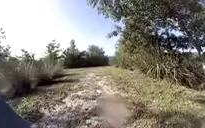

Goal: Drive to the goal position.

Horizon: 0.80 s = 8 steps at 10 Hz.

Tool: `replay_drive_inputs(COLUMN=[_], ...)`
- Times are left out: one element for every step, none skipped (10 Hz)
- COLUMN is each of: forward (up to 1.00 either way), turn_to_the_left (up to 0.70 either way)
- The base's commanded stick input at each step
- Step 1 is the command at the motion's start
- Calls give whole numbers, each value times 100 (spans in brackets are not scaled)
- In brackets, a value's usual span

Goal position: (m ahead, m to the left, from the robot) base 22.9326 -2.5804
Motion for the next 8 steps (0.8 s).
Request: replay_drive_inputs(forward=[70,70,70,70,70,70,70,70], turn_to_the_left=[0,0,0,0,0,0,0,0])
